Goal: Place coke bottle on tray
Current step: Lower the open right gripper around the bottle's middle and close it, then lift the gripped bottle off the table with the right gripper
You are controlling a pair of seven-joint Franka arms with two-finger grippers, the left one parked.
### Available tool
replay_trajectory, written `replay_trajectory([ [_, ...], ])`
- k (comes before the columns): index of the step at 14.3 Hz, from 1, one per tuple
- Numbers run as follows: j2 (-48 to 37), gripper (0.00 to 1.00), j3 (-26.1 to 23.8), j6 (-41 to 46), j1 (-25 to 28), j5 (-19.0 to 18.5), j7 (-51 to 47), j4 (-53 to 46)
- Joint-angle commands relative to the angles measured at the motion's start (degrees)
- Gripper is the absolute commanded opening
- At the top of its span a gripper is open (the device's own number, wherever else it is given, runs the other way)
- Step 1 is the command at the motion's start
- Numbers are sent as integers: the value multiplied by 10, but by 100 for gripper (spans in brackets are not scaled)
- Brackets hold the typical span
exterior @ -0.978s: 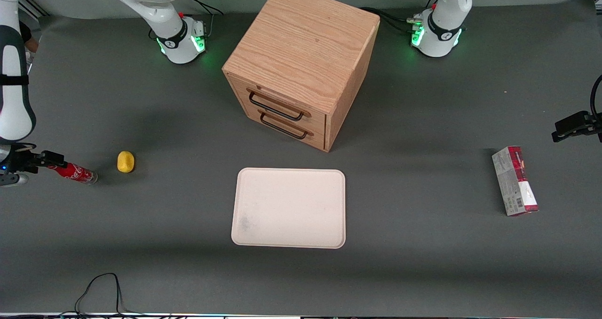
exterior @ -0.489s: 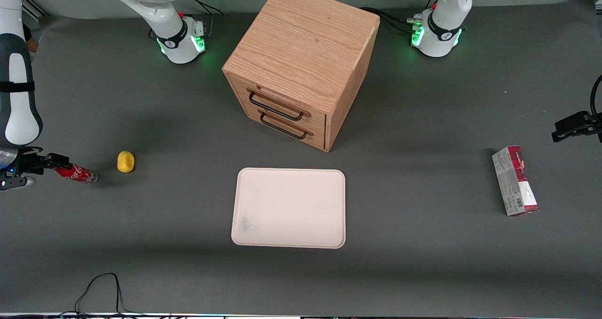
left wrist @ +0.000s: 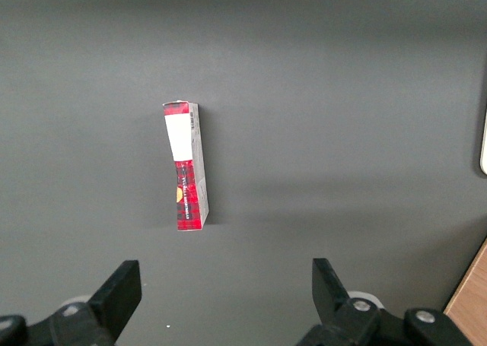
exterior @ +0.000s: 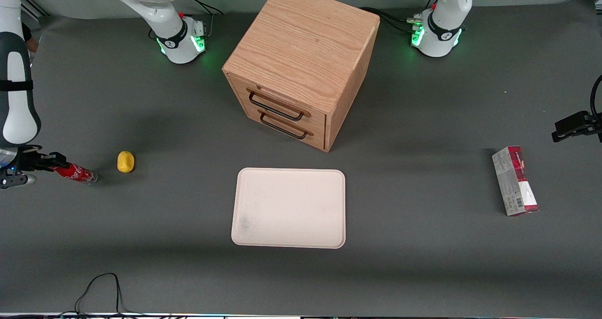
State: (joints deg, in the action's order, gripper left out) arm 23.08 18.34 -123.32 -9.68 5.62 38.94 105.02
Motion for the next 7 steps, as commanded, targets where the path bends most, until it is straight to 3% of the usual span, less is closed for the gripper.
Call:
replay_trajectory([
  [1,-13,0,5,12,2,13,24,2],
  [4,-29,0,6,17,2,12,38,-8],
  [7,-50,0,6,109,2,5,44,-74],
])
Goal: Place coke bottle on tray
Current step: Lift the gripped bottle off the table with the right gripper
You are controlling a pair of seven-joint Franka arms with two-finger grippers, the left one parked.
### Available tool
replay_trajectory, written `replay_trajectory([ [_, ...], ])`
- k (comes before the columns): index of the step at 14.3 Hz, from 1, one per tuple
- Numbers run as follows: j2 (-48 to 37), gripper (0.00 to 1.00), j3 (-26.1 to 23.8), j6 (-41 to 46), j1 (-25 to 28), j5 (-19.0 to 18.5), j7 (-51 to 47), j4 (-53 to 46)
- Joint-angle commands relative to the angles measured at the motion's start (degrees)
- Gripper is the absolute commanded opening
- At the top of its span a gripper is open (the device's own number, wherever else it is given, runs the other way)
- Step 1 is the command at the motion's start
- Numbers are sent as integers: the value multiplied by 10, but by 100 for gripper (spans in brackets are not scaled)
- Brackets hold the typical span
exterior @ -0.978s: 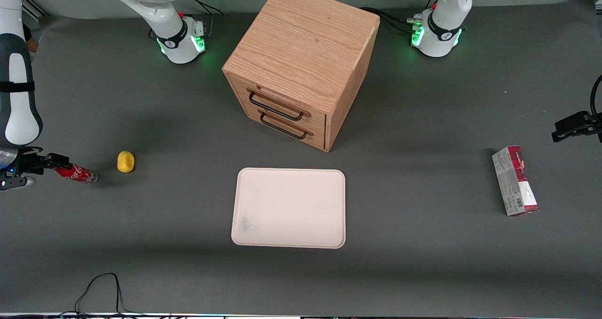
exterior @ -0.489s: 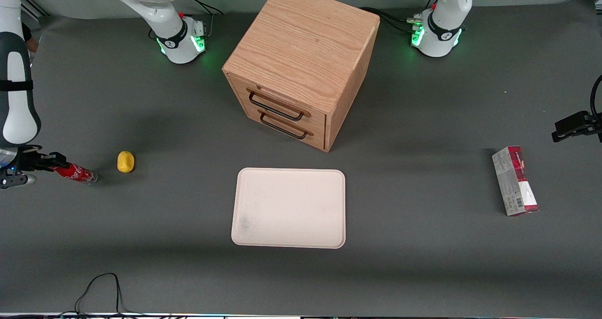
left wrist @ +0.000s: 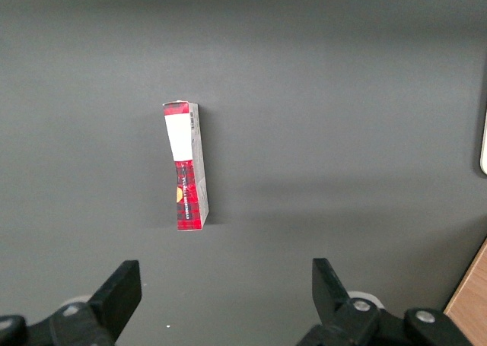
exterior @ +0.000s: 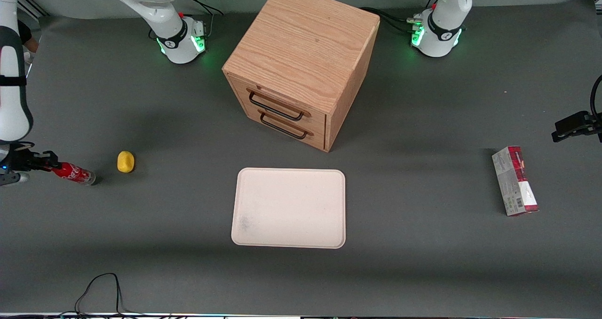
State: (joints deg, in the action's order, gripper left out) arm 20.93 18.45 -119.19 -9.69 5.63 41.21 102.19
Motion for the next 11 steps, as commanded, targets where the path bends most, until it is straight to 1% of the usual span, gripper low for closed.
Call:
replay_trajectory([
  [1,-29,0,5,109,2,4,19,-85],
  [4,-30,0,5,227,3,-25,19,-203],
  [6,-31,0,5,304,3,-27,22,-278],
  [8,-36,0,5,355,3,-40,36,-333],
  [11,-47,0,3,419,2,-42,37,-385],
])
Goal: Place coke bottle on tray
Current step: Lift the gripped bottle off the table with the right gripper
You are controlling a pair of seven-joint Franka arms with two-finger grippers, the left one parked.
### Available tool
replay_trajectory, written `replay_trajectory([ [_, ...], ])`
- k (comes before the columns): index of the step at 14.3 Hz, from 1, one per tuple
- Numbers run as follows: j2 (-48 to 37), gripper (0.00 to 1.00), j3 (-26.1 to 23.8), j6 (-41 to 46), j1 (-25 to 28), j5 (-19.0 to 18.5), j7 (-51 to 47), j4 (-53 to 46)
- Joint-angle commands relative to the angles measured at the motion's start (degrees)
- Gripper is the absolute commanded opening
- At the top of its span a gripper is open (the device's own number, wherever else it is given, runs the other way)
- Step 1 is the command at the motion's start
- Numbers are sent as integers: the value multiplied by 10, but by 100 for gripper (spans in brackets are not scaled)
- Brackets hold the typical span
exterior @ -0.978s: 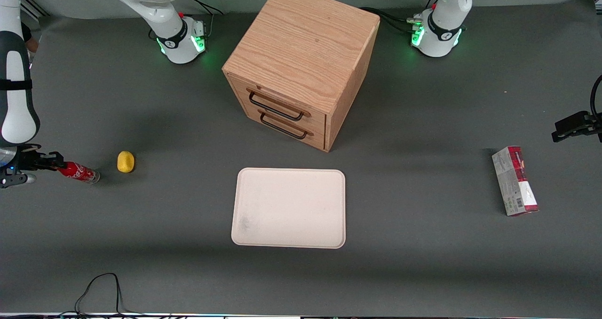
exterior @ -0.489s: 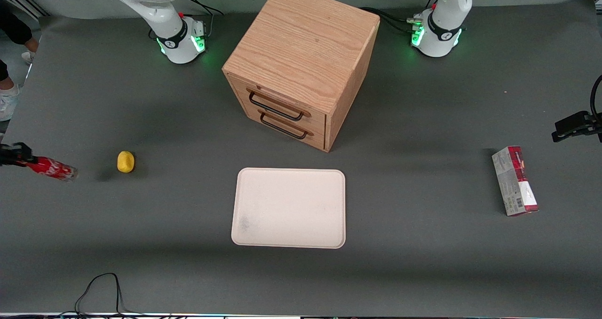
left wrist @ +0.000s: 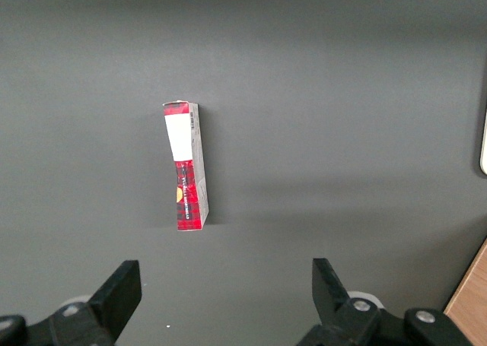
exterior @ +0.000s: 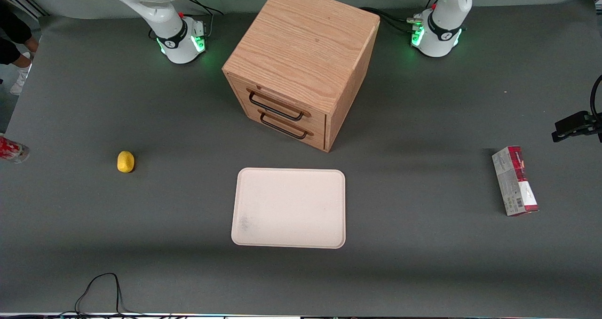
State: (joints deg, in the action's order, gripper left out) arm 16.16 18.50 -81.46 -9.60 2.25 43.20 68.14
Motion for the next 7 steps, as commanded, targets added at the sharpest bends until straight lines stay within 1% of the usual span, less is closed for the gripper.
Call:
replay_trajectory([
  [1,1,0,-1,60,2,-8,15,-57],
  [2,1,0,-5,69,8,-5,10,-67],
  [4,1,0,-8,70,47,-4,5,-75],
  [7,8,0,-9,69,148,-3,-70,-107],
])
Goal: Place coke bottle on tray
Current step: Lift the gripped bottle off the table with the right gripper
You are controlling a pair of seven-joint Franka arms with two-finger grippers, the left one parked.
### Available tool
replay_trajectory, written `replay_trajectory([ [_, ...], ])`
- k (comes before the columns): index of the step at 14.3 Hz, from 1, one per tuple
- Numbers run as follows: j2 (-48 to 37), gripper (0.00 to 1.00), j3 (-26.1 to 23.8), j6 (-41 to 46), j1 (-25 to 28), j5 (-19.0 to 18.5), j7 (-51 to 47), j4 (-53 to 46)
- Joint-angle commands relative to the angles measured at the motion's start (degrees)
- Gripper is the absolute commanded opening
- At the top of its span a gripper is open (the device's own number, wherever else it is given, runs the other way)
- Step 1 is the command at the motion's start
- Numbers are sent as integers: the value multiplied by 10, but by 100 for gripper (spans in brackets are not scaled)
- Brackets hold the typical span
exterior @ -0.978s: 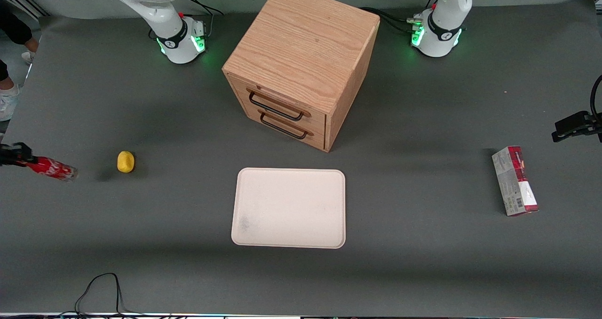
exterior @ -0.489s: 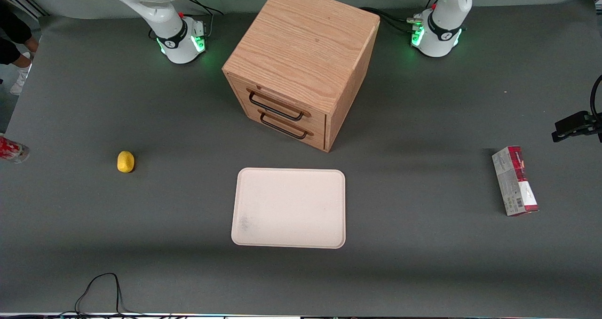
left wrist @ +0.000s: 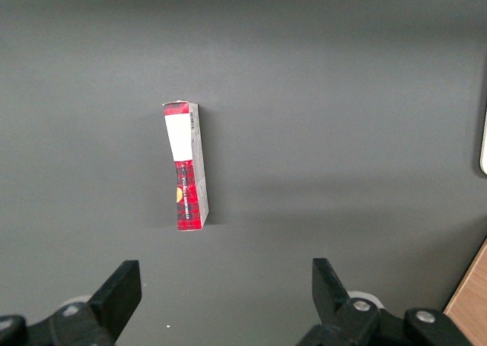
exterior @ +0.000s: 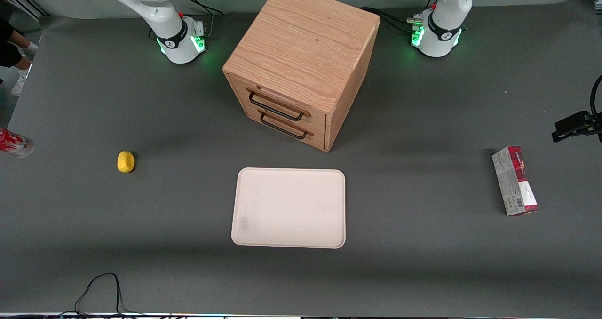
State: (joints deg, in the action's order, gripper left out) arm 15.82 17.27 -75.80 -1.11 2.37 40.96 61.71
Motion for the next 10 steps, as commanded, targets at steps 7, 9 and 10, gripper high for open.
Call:
replay_trajectory([
  [7,78,0,-121,-5,186,-5,-325,-106],
  [9,98,0,-176,-34,187,-10,-373,-106],
  [10,114,0,-190,-51,190,-10,-381,-106],
])
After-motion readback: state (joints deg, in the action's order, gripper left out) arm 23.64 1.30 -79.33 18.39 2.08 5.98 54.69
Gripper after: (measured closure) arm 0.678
